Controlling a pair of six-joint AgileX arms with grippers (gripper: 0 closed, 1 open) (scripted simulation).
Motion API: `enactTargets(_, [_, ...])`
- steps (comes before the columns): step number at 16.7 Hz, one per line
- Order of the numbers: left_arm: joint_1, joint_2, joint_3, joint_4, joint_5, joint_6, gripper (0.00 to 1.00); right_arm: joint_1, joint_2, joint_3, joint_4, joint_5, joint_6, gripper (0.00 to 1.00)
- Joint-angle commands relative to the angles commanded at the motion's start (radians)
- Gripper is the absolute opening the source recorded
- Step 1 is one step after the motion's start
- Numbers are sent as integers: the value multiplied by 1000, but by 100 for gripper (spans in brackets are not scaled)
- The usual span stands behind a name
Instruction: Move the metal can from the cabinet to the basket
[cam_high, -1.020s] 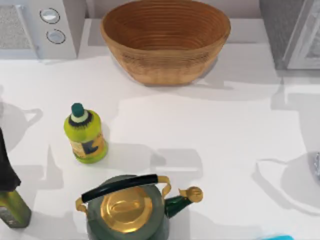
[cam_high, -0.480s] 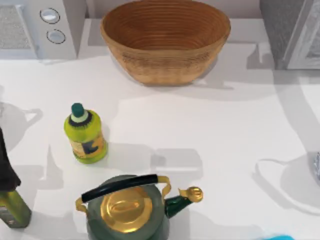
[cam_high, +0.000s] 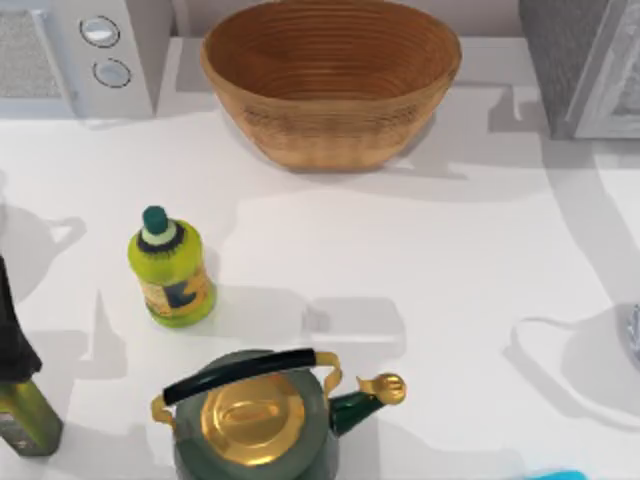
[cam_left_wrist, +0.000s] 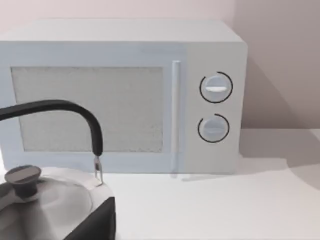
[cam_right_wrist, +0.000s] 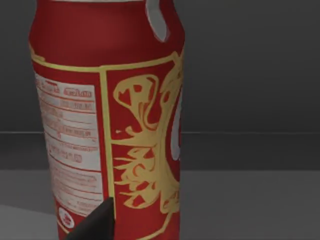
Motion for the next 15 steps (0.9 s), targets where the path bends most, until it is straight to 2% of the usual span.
enactTargets(8, [0,0,0,0,0,0,100,179,65,37,48,182,-6,100])
enactTargets(15, [0,0,0,0,0,0,100,169,106,75,52,172,-6,100])
